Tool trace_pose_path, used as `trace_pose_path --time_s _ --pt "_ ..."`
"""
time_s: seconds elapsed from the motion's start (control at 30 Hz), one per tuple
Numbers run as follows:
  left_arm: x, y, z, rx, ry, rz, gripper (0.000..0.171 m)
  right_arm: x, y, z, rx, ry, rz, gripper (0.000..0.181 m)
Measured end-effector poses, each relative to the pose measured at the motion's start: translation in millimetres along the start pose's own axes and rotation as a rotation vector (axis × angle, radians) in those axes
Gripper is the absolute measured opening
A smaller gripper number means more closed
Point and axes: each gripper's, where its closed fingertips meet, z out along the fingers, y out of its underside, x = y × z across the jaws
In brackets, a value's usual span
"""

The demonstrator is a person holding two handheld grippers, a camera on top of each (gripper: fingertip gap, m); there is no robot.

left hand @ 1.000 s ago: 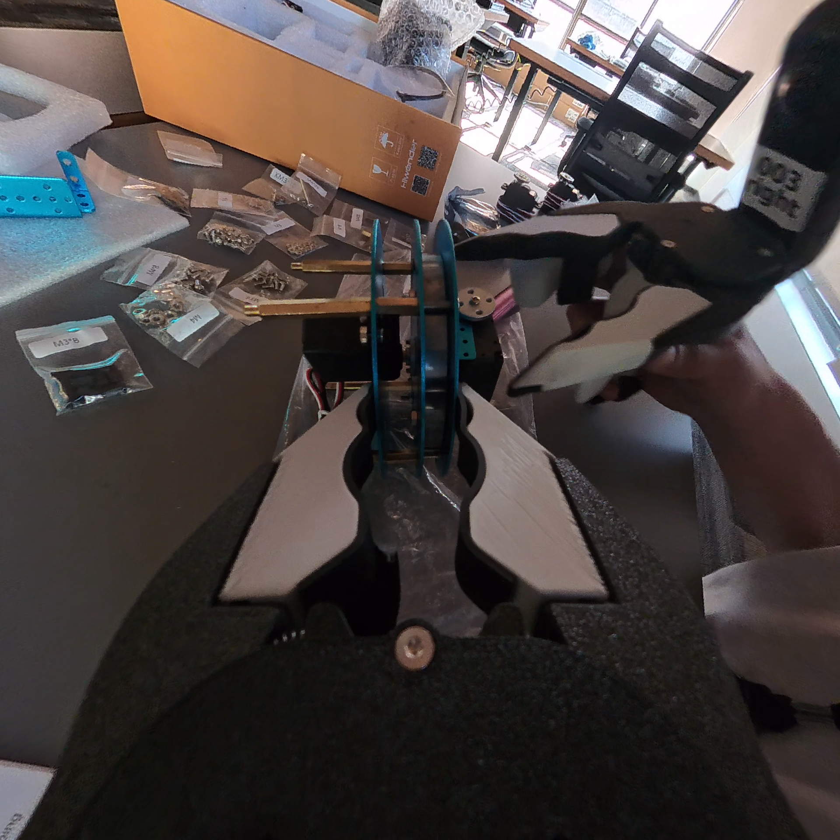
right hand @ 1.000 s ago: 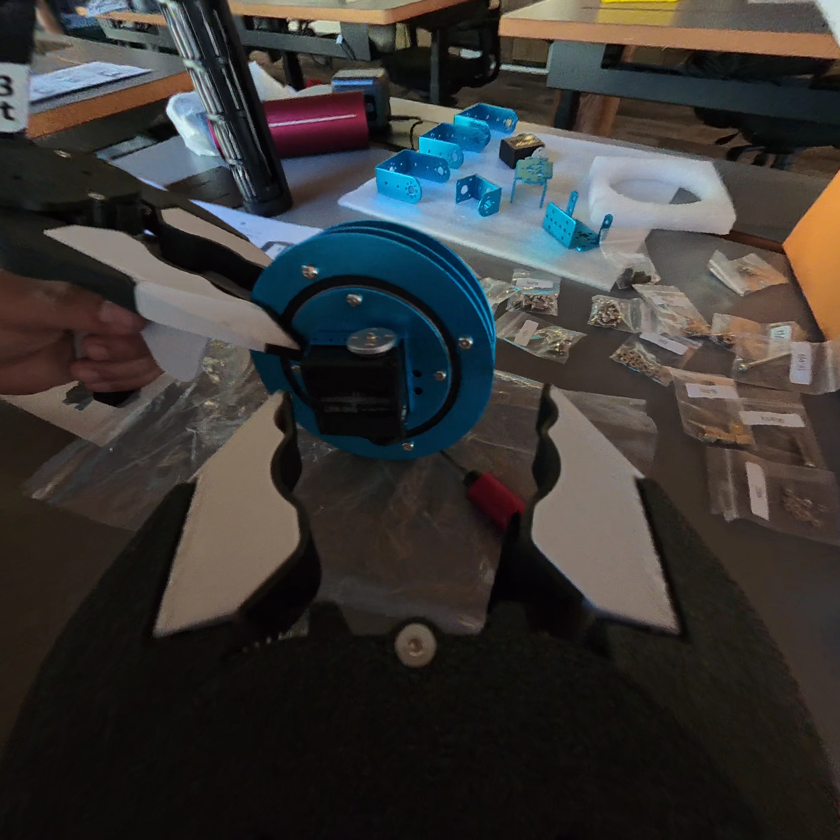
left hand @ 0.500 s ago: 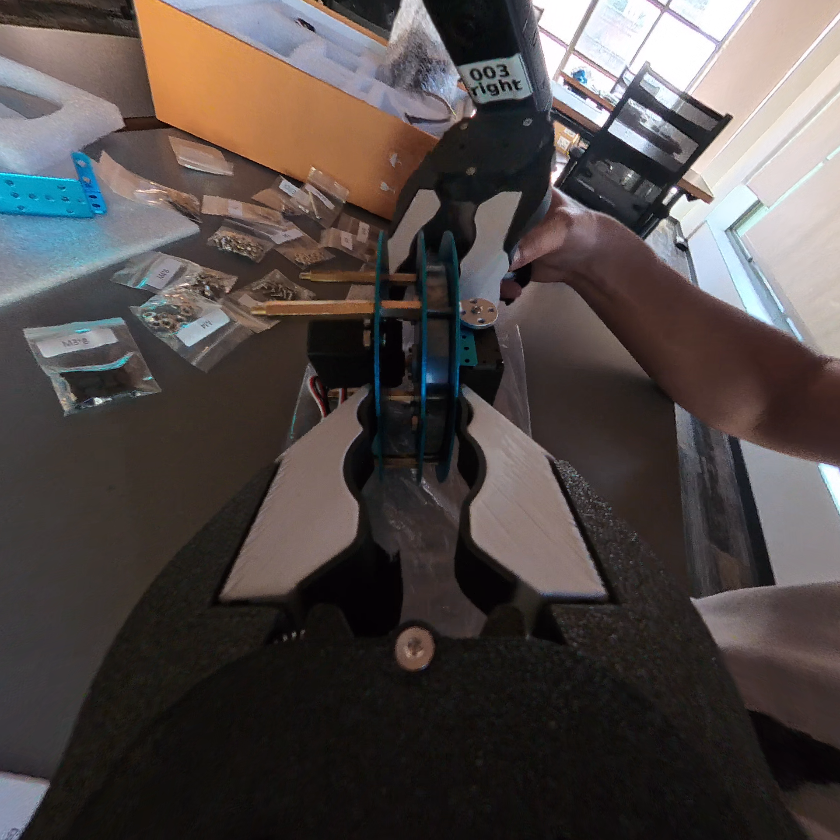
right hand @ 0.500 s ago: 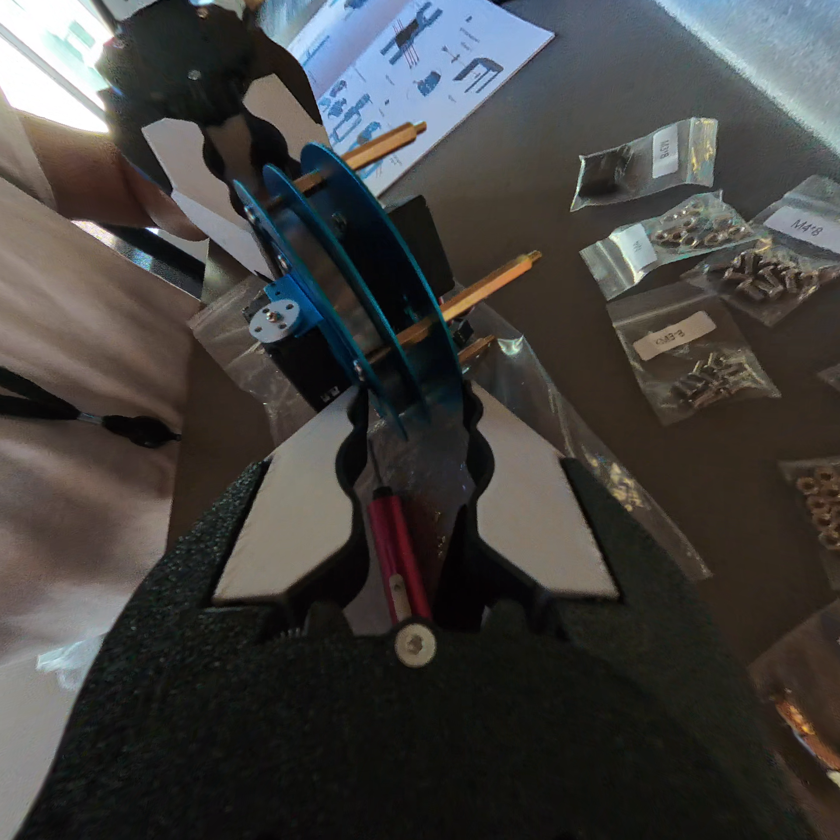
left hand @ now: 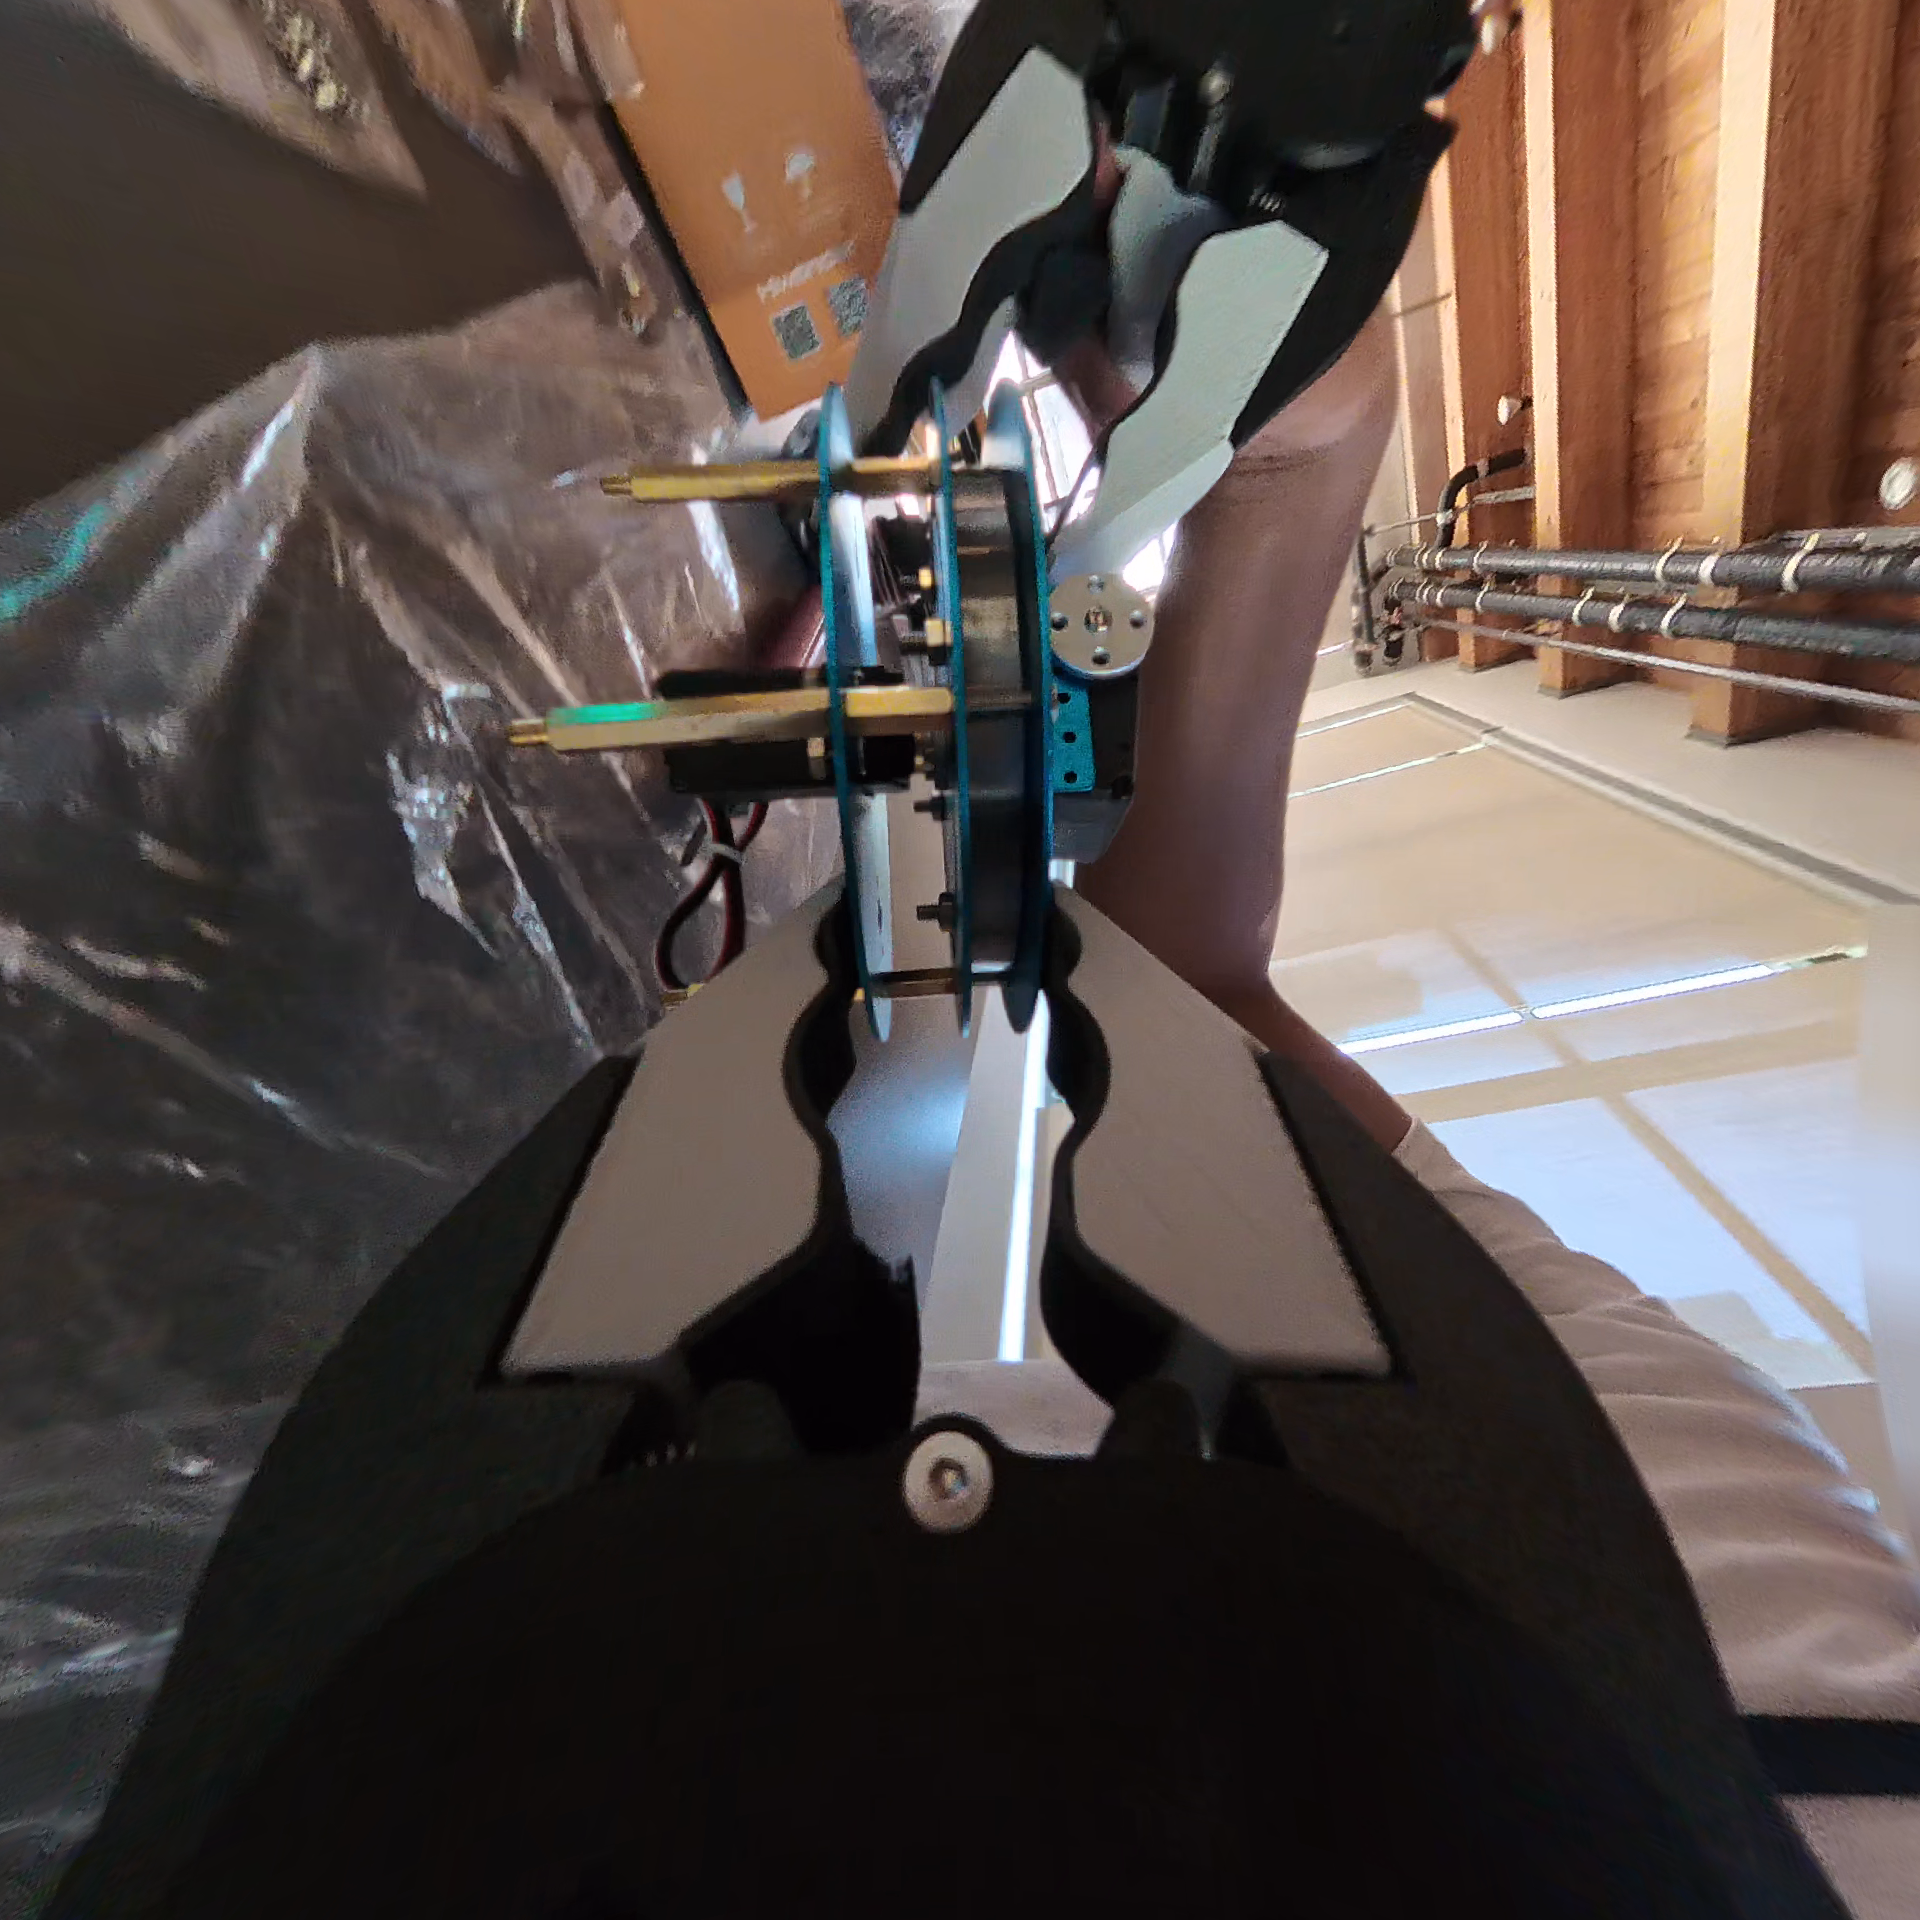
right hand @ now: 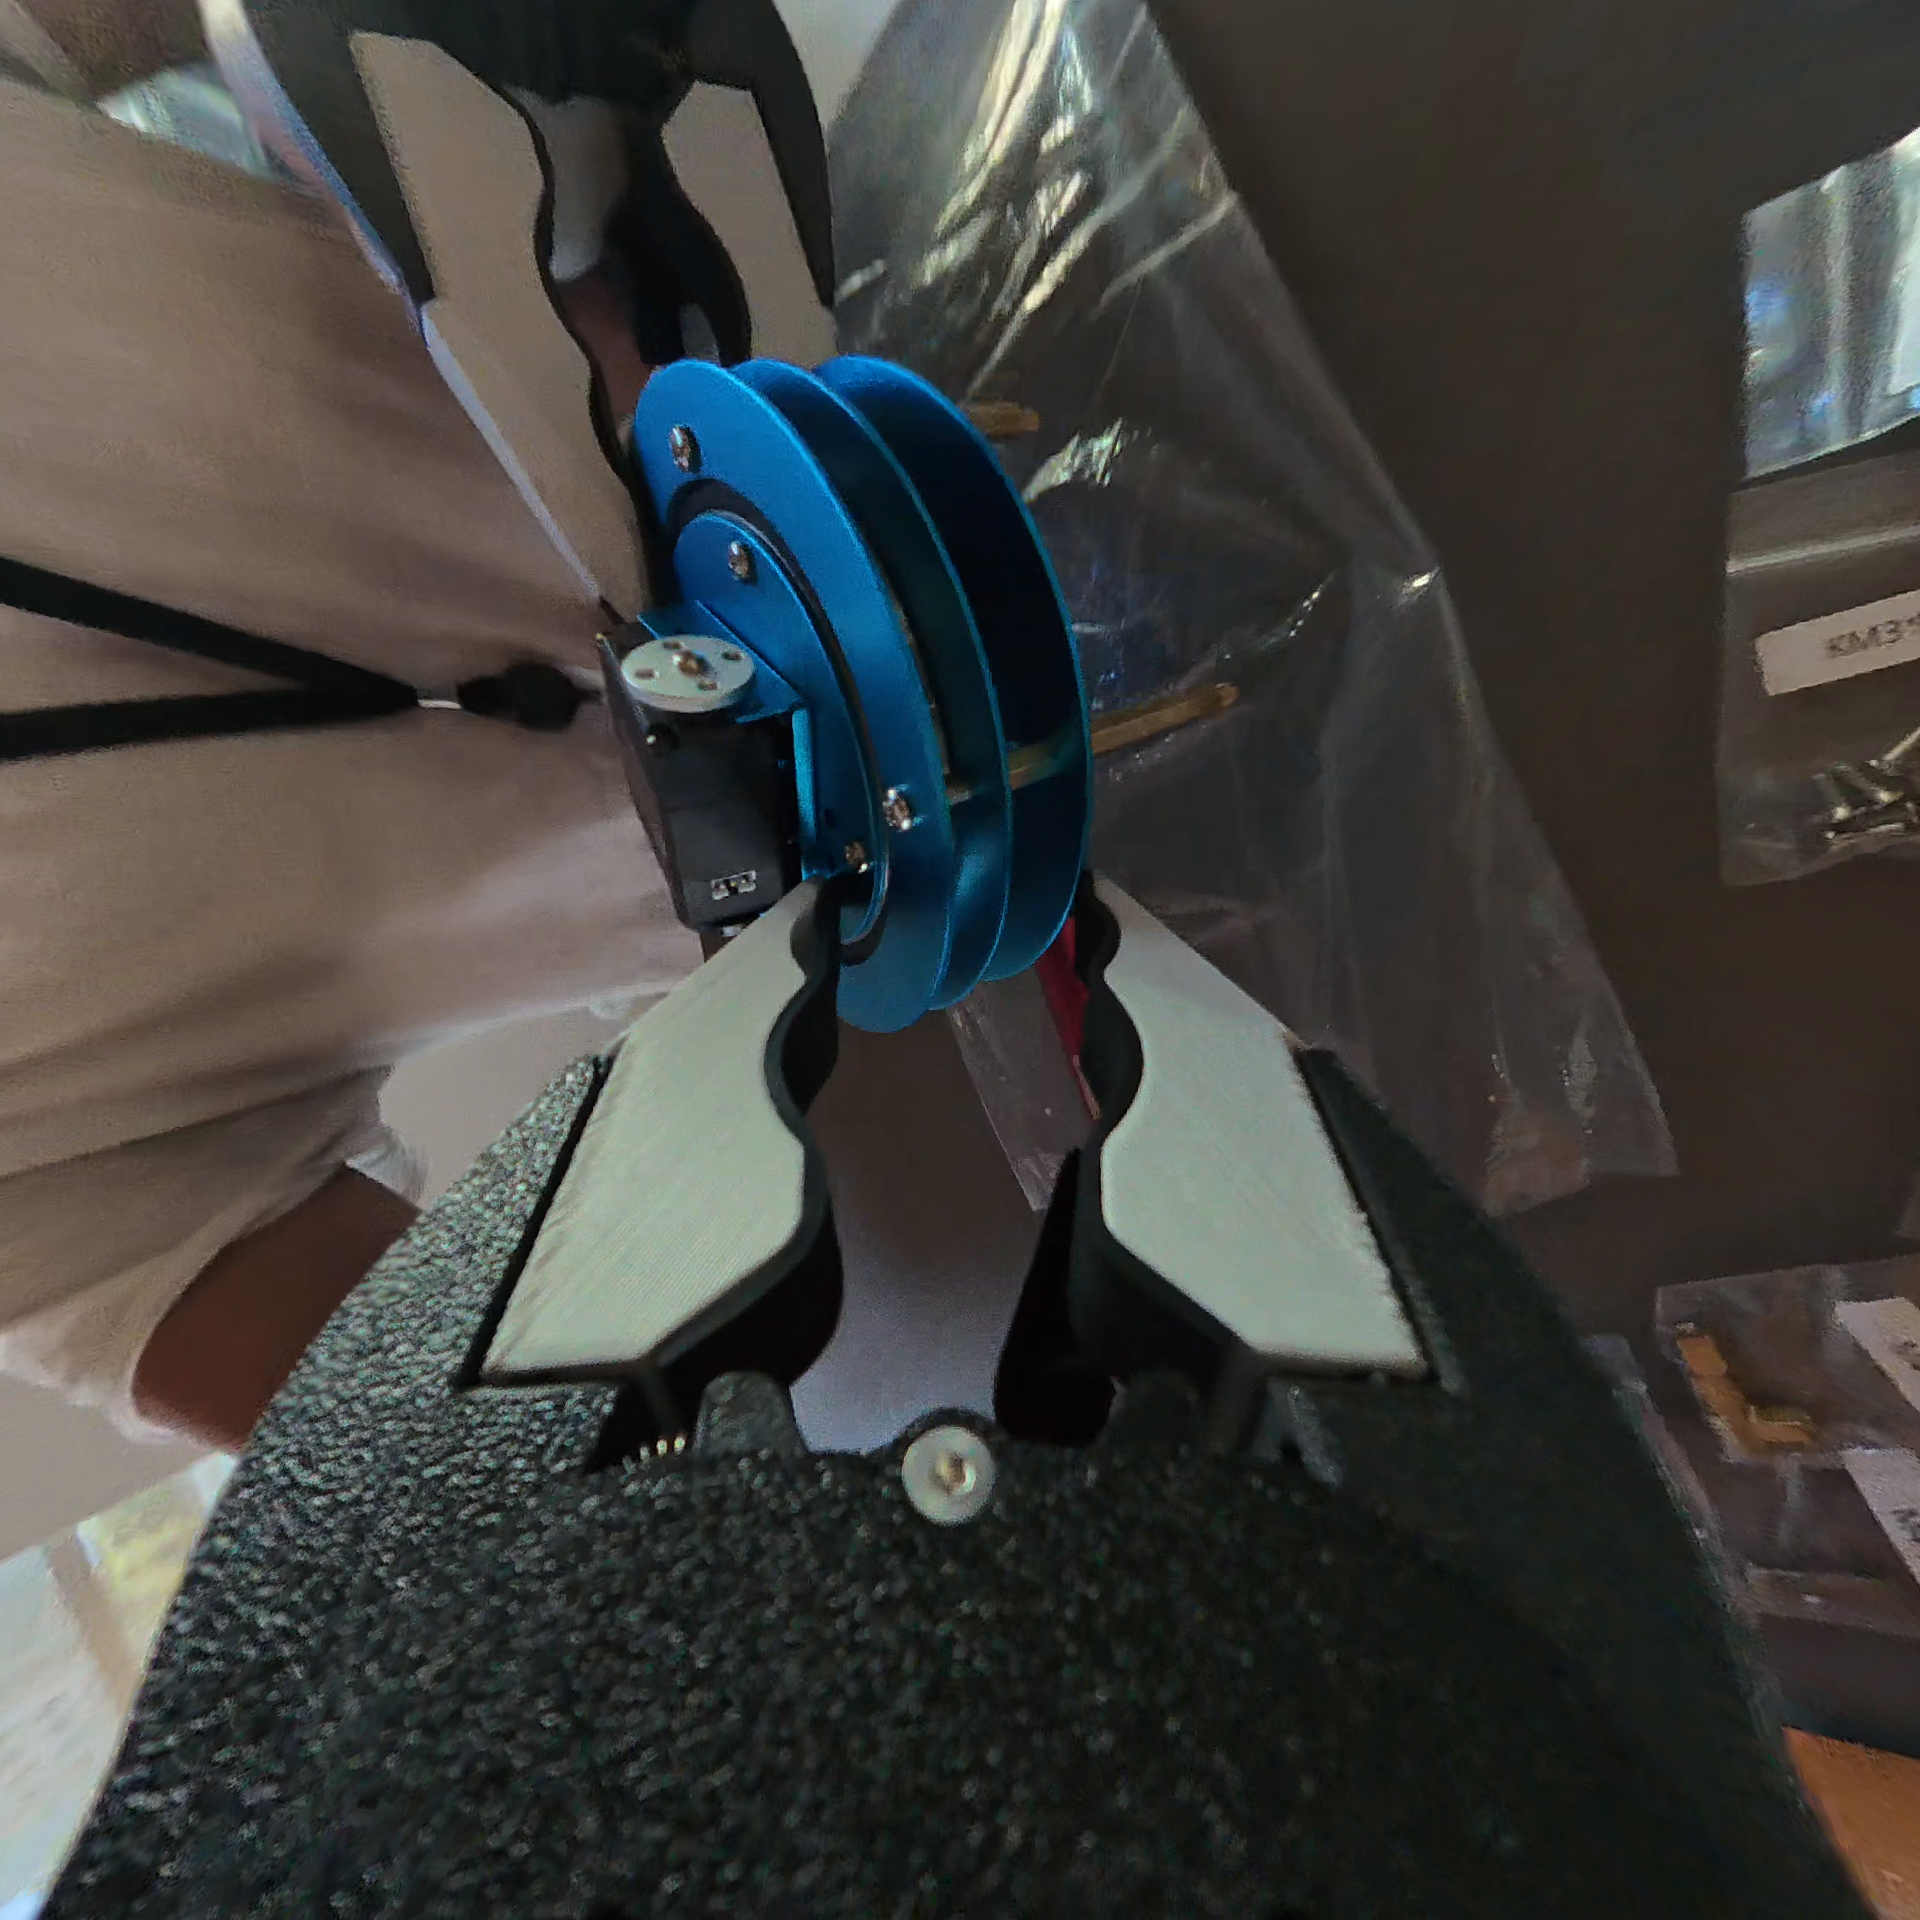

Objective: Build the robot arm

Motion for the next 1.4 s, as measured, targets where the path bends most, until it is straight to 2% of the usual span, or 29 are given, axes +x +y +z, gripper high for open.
trace_pose_path --time_s 0.1,0.2,0.3,0.5,0.6,0.7,0.87,0.93,1.0,1.1,1.27,1.4 --pt "-13 6 1 0.015 -0.014 -0.077 0.032 12 0 10 -0.077 0.015 0.016 0.043" --pt "-18 2 -5 0.029 0.004 -0.159 0.032 17 -10 11 -0.051 0.001 0.040 0.044" --pt "-23 2 -8 -0.002 0.019 -0.172 0.033 19 -14 12 -0.016 0.003 0.037 0.045" --pt "-28 0 -12 0.002 0.012 -0.173 0.036 27 -21 12 0.183 -0.027 0.049 0.045" --pt "-28 1 -12 0.009 -0.013 -0.144 0.038 29 -13 5 0.279 0.026 0.049 0.044" --pt "-24 5 -16 0.001 -0.031 -0.098 0.049 28 -7 -16 0.446 0.151 0.017 0.045" --pt "-25 8 -31 0.021 -0.118 0.038 0.053 7 6 -56 0.861 0.471 -0.015 0.042" --pt "-27 9 -40 0.024 -0.166 0.129 0.053 -9 22 -56 0.993 0.598 -0.025 0.040" --pt "-29 10 -47 0.016 -0.224 0.236 0.053 -29 35 -40 1.077 0.631 -0.024 0.036" --pt "-24 8 -52 0.003 -0.265 0.383 0.053 -49 40 2 1.082 0.635 0.003 0.034" --pt "-12 16 -59 -0.056 -0.313 0.645 0.052 -45 22 86 0.862 0.707 0.026 0.034" --pt "-2 21 -71 -0.041 -0.314 0.769 0.051 -18 8 107 0.733 0.786 0.119 0.032"
